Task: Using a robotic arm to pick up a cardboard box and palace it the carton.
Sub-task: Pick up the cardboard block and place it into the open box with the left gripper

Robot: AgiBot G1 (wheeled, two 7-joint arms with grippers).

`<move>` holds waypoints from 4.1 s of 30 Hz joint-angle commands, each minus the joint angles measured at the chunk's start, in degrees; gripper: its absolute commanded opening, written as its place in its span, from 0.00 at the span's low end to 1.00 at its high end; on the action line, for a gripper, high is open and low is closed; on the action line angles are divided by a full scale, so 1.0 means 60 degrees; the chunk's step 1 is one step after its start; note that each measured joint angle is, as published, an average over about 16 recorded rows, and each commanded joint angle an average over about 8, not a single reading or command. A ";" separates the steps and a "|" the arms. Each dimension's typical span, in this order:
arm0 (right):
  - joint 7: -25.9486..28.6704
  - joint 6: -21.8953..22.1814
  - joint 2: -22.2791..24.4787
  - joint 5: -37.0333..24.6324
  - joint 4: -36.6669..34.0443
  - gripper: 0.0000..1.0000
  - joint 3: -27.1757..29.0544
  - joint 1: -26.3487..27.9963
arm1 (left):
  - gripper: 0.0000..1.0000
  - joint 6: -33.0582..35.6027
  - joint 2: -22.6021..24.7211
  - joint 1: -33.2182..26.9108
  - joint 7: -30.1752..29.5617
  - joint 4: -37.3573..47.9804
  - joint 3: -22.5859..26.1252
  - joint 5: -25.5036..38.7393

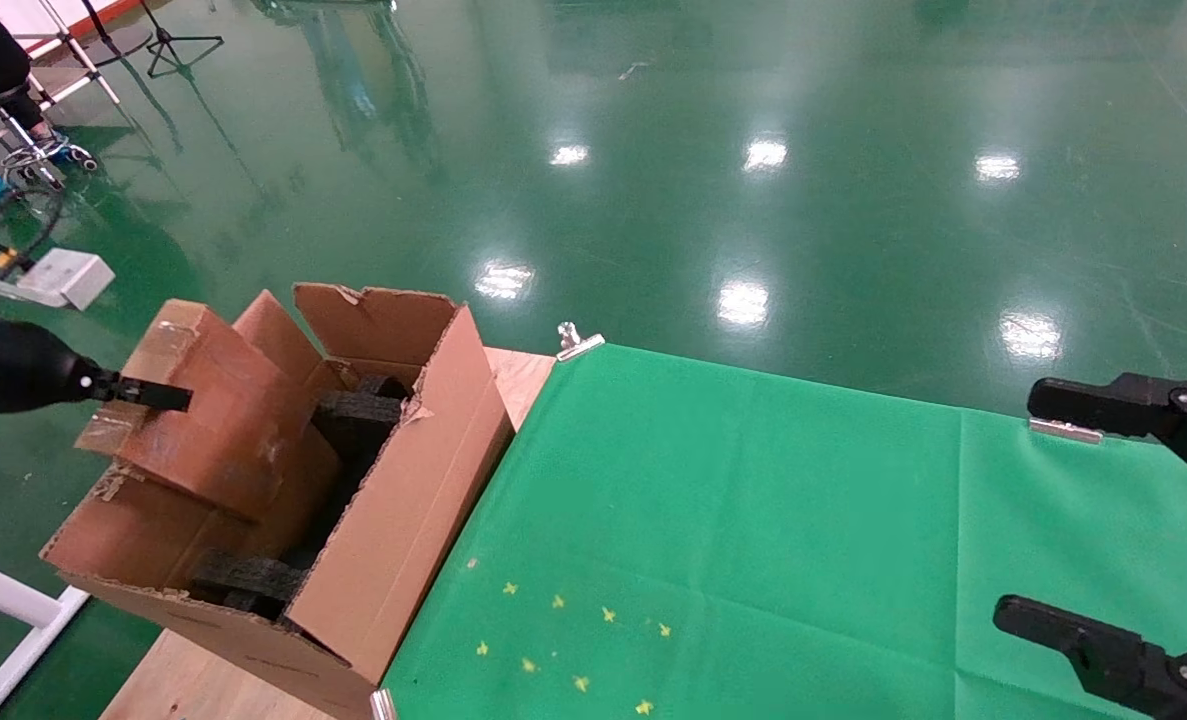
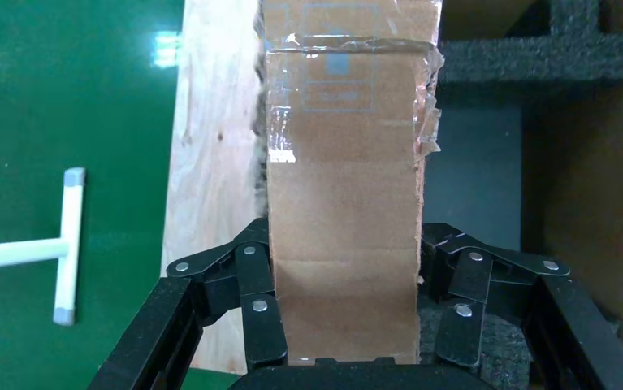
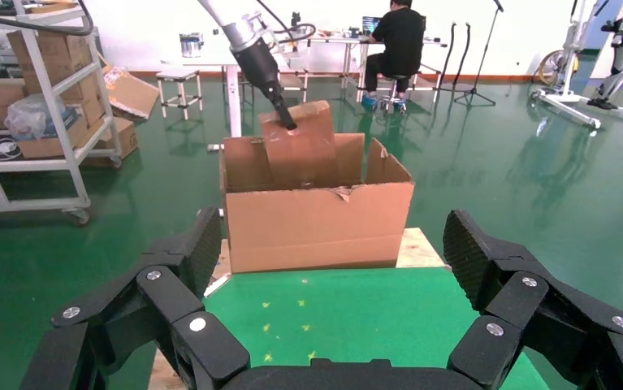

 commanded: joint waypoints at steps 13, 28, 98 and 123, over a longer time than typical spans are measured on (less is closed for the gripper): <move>0.0000 0.0000 0.0000 0.0000 0.0000 1.00 0.0000 0.0000 | 0.00 -0.1043 0.1042 0.0715 0.0715 0.1990 -0.0021 -0.0123; 0.0000 0.0000 0.0000 0.0001 0.0000 1.00 -0.0001 0.0000 | 0.00 -0.2240 0.1695 0.1586 0.0616 0.2811 -0.0118 -0.0279; -0.0001 0.0003 0.0001 0.0002 -0.0003 1.00 -0.0001 -0.0002 | 1.00 -0.4886 0.3125 0.3416 -0.0728 0.3262 -0.0148 -0.0340; -0.0001 0.0003 0.0002 0.0002 -0.0003 1.00 -0.0002 -0.0002 | 1.00 -0.2908 0.1868 0.1265 -0.0447 0.1424 -0.1245 -0.1970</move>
